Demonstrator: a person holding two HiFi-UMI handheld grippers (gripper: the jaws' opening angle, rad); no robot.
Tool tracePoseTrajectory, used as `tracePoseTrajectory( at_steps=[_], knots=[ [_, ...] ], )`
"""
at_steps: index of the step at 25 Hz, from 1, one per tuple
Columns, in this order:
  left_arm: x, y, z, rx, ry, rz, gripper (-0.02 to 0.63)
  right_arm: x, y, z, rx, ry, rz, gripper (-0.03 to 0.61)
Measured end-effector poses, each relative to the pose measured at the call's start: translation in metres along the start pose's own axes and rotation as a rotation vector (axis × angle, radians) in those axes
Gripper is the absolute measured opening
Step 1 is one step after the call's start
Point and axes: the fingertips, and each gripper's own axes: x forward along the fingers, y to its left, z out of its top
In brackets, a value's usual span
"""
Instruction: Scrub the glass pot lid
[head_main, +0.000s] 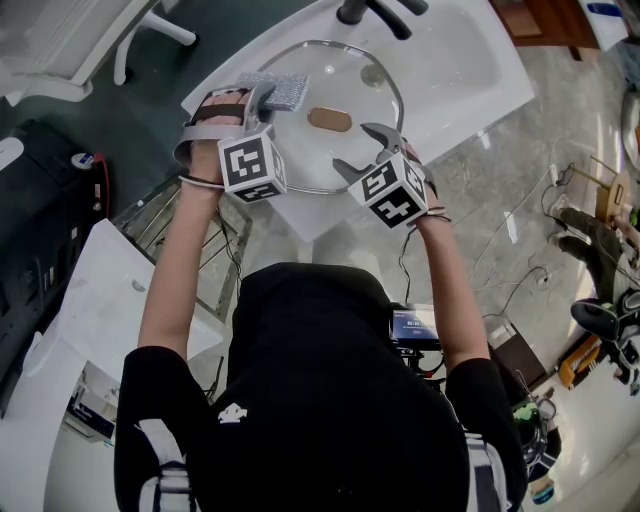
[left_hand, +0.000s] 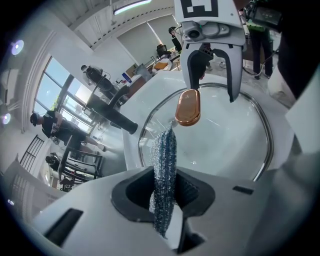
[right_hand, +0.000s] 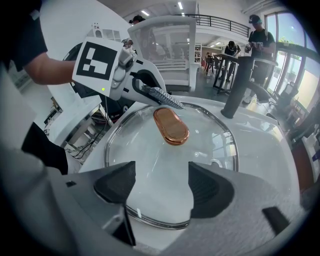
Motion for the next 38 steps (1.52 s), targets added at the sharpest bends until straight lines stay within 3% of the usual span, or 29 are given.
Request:
tracePoseTrajectory(
  at_steps=[38],
  knots=[
    [-0.04, -0.054, -0.009, -0.06, 0.011, -0.066, 0.076, -0.001, -0.002, 0.0, 0.006, 0.015, -0.002, 0.319]
  ],
)
